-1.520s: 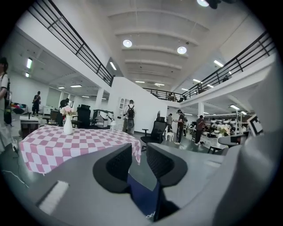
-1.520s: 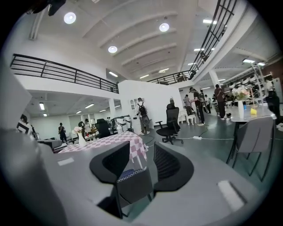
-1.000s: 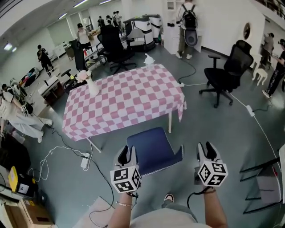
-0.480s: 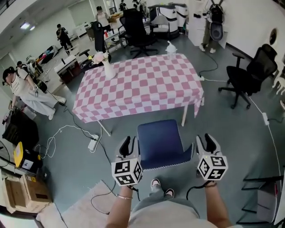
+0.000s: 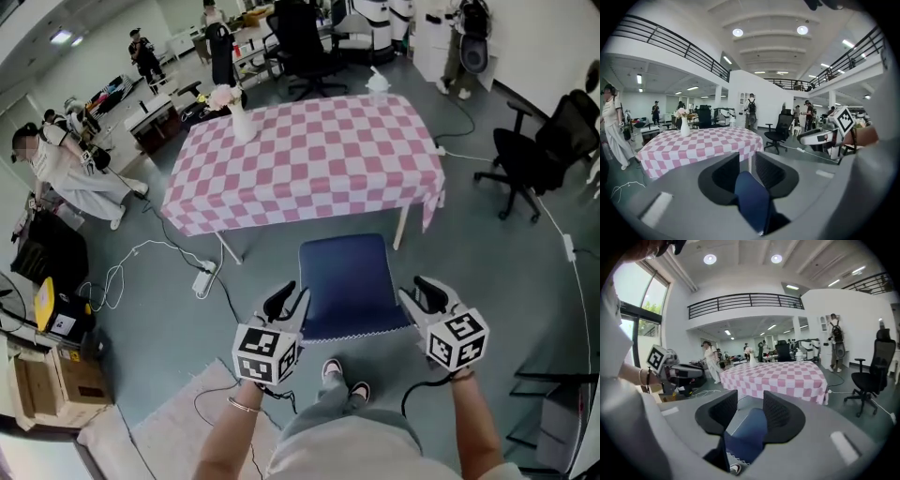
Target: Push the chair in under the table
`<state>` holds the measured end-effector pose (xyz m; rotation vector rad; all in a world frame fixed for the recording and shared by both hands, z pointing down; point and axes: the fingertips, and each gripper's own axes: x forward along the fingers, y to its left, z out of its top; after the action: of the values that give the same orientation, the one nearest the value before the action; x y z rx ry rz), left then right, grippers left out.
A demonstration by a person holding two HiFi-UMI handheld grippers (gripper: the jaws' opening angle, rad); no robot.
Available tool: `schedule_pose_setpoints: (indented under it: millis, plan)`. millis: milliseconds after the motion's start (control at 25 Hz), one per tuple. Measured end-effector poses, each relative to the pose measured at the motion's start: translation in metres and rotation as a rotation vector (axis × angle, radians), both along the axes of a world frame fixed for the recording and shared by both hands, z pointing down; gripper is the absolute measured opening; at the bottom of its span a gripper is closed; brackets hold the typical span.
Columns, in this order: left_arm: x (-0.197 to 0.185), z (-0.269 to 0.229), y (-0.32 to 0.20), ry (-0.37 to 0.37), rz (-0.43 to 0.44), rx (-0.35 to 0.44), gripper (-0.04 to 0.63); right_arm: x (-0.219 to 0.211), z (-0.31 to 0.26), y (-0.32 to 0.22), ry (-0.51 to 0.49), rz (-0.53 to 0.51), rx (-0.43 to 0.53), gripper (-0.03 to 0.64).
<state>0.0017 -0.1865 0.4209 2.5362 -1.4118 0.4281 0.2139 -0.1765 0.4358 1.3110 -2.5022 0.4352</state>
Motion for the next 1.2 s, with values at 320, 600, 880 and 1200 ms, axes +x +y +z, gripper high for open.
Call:
schedule_pose_setpoints:
  millis: [320, 600, 880, 1200]
  plan:
    - [0.05, 0.049, 0.048, -0.301, 0.407, -0.103, 0.115, -0.031, 0.03, 0.037, 0.257, -0.392, -0.035, 0.155]
    - [0.058, 0.09, 0.078, -0.357, 0.516, -0.219, 0.123, -0.048, 0.098, 0.085, 0.541, -0.704, -0.177, 0.156]
    - [0.059, 0.127, 0.098, -0.518, 0.614, -0.26, 0.141, -0.044, 0.126, 0.081, 0.699, -0.767, -0.198, 0.156]
    - [0.061, 0.158, 0.096, -0.643, 0.646, -0.271, 0.15, -0.035, 0.149, 0.08, 0.832, -0.845, -0.239, 0.156]
